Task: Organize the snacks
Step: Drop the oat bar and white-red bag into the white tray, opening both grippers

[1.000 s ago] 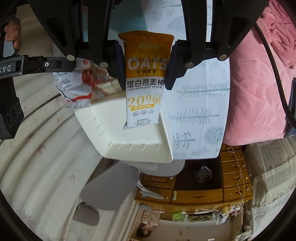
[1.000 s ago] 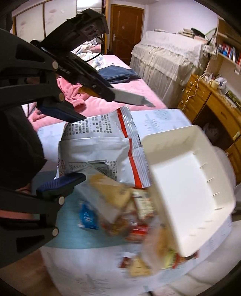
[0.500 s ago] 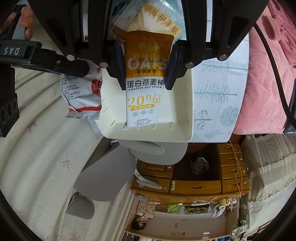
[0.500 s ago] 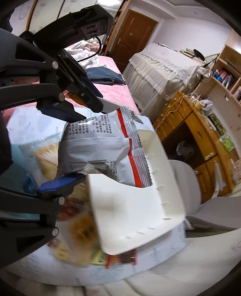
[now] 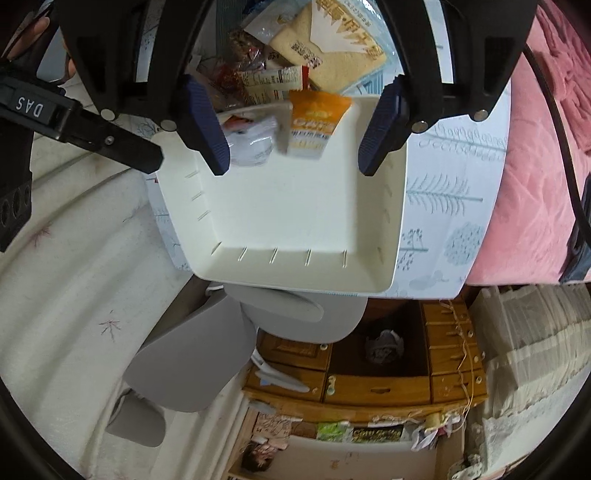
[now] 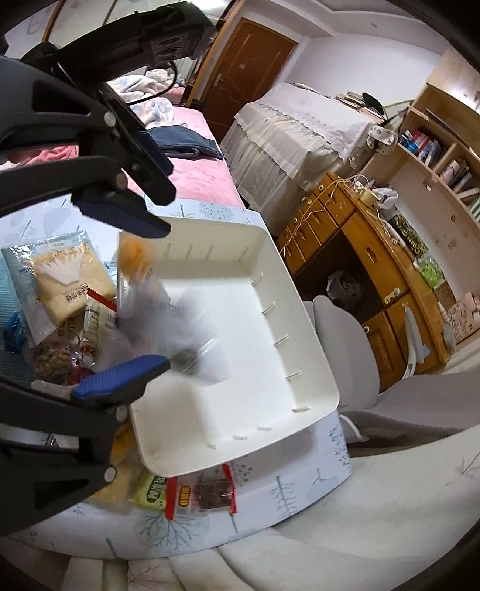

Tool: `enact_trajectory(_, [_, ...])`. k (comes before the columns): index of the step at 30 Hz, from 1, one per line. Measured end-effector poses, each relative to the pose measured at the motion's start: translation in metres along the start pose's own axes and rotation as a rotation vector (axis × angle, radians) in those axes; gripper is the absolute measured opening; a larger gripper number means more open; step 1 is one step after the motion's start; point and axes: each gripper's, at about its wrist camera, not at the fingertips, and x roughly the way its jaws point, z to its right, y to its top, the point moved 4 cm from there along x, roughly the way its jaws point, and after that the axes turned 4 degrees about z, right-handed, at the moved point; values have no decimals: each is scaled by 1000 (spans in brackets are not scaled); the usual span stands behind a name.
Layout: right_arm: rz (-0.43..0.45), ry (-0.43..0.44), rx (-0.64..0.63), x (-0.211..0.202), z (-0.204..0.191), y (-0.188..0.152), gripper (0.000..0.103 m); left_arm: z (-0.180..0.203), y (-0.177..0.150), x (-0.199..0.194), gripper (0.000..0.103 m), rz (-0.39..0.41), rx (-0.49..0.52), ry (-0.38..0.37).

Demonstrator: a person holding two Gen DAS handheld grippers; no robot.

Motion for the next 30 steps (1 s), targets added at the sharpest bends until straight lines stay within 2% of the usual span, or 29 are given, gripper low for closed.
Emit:
enact_trajectory(5, [1, -16, 6, -4, 6, -9, 75, -5, -10, -3, 71, -35, -12, 6])
enact_trajectory(12, [31, -59, 4, -18, 10, -34, 76, -11, -34, -20, 71, -70, 7, -20])
enact_trajectory(18, [69, -102, 14, -35, 5, -70, 76, -25, -58, -43, 72, -93, 25, -43])
enact_trajectory(25, [118, -150, -24, -53, -9, -117, 76, -38, -92, -67, 80, -127, 49, -67])
enact_trajectory(30, [107, -211, -20, -59, -16, -147, 77, -44, -118, -72, 83, -183, 70, -84])
